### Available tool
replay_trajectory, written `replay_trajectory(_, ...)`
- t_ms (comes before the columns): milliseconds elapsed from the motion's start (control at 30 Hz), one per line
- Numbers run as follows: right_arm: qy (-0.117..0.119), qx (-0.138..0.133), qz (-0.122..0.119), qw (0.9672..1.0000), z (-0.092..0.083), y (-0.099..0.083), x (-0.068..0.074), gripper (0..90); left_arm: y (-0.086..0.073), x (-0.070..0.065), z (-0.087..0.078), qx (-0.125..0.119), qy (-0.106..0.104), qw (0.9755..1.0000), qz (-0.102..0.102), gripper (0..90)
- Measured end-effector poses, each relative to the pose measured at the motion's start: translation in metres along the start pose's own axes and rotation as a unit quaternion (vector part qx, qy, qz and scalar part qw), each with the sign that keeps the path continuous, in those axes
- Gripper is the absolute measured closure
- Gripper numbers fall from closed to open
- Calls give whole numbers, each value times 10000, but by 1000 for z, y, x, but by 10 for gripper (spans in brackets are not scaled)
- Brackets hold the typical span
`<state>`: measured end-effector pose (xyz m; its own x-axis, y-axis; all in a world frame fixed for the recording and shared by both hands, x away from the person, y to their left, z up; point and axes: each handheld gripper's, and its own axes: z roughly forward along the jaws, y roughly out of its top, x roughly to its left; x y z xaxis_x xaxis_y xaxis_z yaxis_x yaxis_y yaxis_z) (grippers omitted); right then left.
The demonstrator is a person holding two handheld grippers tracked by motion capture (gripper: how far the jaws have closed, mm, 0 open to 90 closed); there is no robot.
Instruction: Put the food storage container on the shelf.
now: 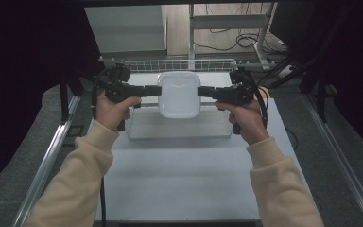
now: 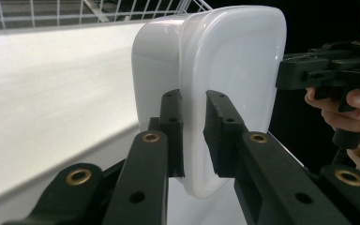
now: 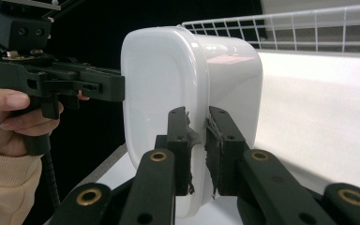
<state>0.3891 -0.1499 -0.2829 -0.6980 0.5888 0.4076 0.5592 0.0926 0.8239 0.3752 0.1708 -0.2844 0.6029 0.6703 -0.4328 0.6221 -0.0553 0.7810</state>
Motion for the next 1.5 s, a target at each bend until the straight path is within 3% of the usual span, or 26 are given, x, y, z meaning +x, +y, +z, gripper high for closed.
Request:
replay_trajectory(300, 69, 48, 124, 9999, 11, 26, -9, 797, 26, 16, 2, 37, -5, 9999, -109, 788)
replay_trajectory(600, 29, 189, 353, 9992, 31, 46, -32, 796, 47, 41, 20, 229, 20, 9989, -408, 787)
replay_trajectory(767, 16, 330, 610, 9976, 44, 50, -46, 795, 53, 56, 32, 430, 58, 9974, -579, 786)
replay_trajectory(933, 123, 379, 1048, 9937, 54, 55, -64, 775, 60, 73, 40, 426, -258, 9936, -1014, 786)
replay_trajectory(1033, 91, 419, 1204, 9918, 59, 57, -70, 756, 63, 80, 46, 419, -273, 9916, -1193, 770)
replay_trajectory(1067, 91, 467, 1405, 9889, 65, 59, -77, 738, 65, 89, 51, 456, -355, 9885, -1399, 762)
replay_trajectory(1200, 162, 485, 1735, 9835, 74, 59, -89, 714, 67, 103, 58, 473, -470, 9826, -1732, 746)
replay_trajectory(1333, 126, 711, 2025, 9766, 85, 58, -97, 653, 66, 108, 64, 541, -315, 9827, -1741, 739)
replay_trajectory(1367, 149, 662, 2087, 9756, 86, 57, -99, 661, 65, 109, 64, 518, -364, 9822, -1769, 740)
replay_trajectory(1500, 165, 590, 2138, 9749, 86, 56, -100, 663, 64, 108, 63, 517, -375, 9822, -1767, 739)
